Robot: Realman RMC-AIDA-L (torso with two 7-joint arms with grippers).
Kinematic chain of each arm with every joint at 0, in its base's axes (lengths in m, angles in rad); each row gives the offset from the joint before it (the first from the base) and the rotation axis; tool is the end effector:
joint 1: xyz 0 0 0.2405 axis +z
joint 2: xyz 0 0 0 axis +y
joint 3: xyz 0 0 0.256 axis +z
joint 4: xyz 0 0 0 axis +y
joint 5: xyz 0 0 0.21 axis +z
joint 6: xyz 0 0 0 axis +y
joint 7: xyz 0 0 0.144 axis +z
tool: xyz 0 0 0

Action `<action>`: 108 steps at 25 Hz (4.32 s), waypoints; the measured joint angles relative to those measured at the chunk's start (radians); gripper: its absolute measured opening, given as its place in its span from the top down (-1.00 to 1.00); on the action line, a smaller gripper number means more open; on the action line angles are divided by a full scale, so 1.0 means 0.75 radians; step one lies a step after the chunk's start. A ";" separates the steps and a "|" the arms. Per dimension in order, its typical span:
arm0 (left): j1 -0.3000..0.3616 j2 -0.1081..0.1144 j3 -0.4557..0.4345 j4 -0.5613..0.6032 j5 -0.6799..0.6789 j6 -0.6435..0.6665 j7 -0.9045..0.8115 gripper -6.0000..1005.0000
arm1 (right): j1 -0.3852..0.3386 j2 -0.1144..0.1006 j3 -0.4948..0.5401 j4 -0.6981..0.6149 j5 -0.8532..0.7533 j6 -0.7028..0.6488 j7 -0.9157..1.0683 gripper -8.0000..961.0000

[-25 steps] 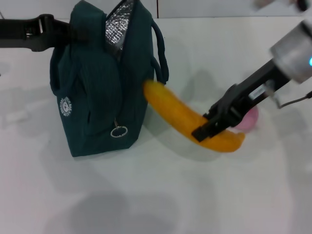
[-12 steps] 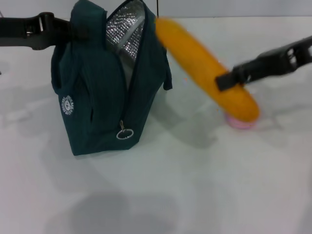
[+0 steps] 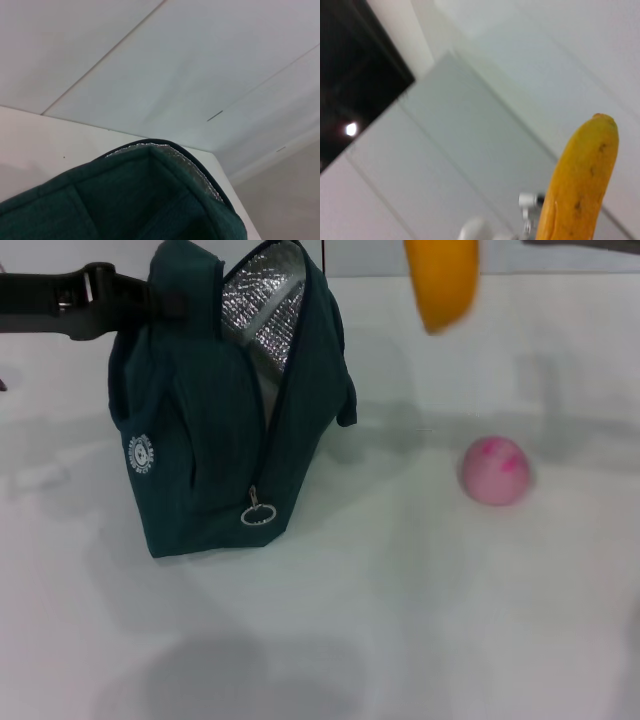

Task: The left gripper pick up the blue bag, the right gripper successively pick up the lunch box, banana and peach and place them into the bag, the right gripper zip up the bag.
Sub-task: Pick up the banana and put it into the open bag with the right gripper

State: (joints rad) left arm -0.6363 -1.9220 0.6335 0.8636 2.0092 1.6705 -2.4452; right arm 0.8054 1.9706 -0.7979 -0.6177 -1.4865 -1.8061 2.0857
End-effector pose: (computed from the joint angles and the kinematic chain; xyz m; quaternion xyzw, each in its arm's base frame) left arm -0.2268 0.3780 0.1033 -0.7970 -0.5401 -0.2610 0.0701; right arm 0.1170 0.3779 0.0674 0.8368 -0.3082 -0.4364 0.1195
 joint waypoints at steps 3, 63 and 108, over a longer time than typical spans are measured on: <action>0.003 0.000 0.000 0.000 0.000 0.000 0.000 0.81 | 0.008 0.055 -0.013 0.043 0.046 0.098 -0.088 0.08; -0.009 -0.011 0.011 0.000 -0.006 0.006 0.035 0.80 | 0.148 0.074 -0.824 0.328 0.595 0.747 -0.713 0.07; -0.011 -0.023 0.005 0.000 -0.005 0.008 0.041 0.79 | 0.131 0.074 -0.998 0.304 0.751 0.856 -0.788 0.06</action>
State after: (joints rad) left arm -0.6442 -1.9394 0.6370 0.8636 2.0053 1.6766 -2.4145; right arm 0.9039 2.0262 -1.5462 -0.3894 -0.9230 -1.1638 1.4944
